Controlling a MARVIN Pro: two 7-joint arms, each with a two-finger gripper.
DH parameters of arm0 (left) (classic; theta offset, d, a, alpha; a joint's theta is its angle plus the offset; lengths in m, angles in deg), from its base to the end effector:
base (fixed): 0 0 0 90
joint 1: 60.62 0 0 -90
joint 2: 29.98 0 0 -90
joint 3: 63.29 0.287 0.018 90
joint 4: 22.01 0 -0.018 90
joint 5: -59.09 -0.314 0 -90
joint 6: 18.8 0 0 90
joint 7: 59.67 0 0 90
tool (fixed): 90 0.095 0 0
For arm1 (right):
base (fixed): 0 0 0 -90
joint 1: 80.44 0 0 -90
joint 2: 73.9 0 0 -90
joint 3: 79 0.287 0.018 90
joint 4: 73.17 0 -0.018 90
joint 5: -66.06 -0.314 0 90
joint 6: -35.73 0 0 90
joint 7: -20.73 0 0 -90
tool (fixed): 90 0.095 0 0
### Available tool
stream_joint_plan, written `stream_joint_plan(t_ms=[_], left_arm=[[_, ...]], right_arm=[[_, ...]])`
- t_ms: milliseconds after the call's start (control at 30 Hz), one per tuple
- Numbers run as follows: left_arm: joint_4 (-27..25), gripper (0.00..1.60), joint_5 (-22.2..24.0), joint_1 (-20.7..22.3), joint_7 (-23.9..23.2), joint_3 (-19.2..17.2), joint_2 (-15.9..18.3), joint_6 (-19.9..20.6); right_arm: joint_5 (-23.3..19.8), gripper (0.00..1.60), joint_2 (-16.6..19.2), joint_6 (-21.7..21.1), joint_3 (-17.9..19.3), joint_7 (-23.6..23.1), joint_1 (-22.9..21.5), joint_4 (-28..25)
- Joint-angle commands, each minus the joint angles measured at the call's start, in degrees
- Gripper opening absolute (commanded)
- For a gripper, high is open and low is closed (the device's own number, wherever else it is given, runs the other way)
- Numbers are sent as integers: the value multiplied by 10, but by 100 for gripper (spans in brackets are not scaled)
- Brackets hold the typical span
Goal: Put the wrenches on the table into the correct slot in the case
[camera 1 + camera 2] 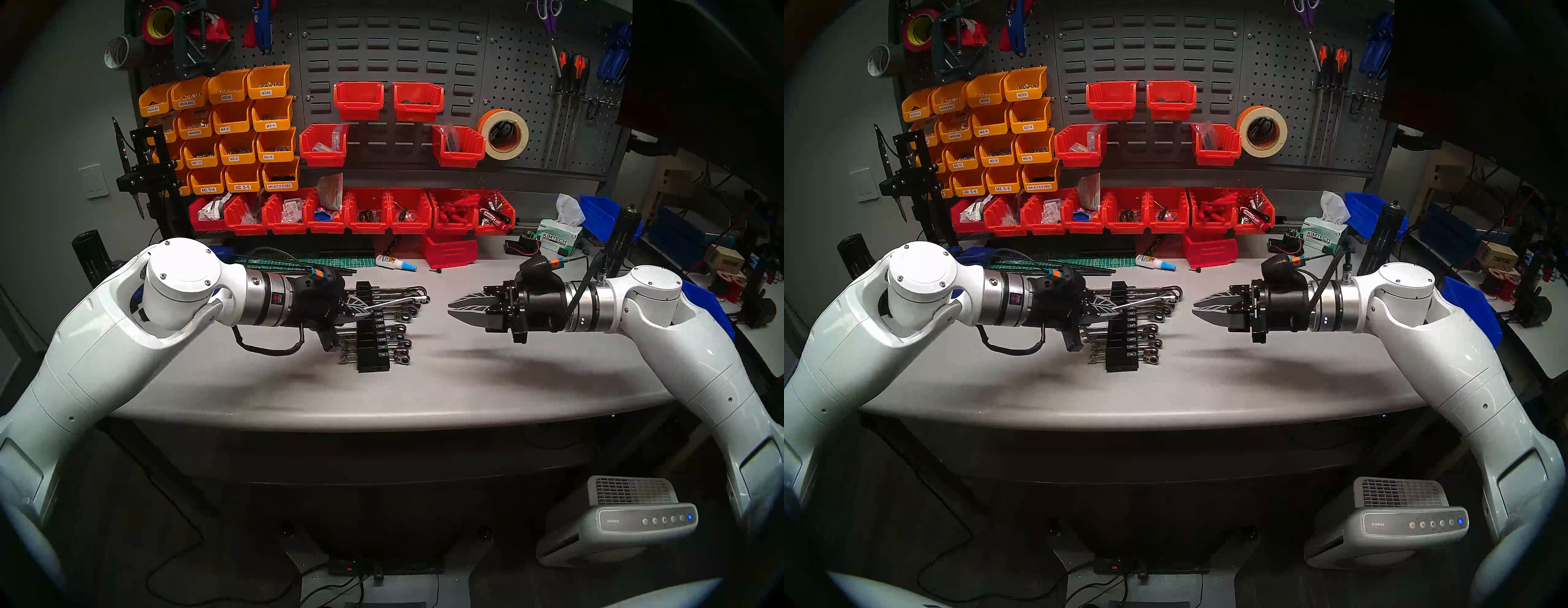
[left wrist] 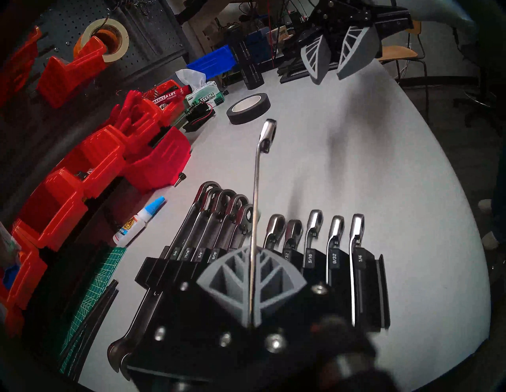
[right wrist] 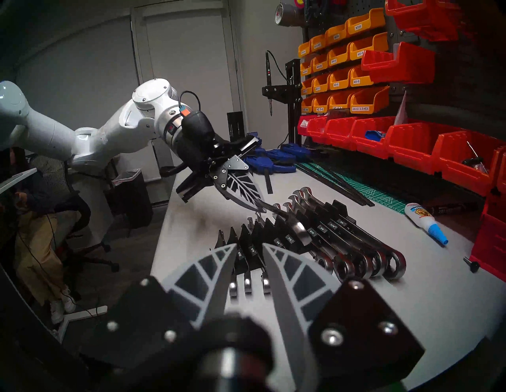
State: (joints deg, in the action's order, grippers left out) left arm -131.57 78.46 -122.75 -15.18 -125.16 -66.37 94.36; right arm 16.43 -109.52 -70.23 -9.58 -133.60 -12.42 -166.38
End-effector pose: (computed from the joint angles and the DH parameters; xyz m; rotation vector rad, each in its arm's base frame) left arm 0.4059 0.0014 -0.1272 1.8532 -1.7132 1.4124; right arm 0.4065 -0.0744 -0.1449 -1.5556 -1.1482 -1.1952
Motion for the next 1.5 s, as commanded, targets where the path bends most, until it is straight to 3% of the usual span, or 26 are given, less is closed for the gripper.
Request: stream_joint_plan(t_ms=[0,433,1467], left_arm=[[1,0,-12,50,-16,-3,-11,-6],[9,0,-40,59,-37,0,-17,-7],[58,0,-68,68,-82,-8,-17,-36]], right_arm=[[-20,79,10,7,27,9,11,-17],[-29,80,5,21,45,44,33,-26],[-27,80,3,2,40,71,23,-36]])
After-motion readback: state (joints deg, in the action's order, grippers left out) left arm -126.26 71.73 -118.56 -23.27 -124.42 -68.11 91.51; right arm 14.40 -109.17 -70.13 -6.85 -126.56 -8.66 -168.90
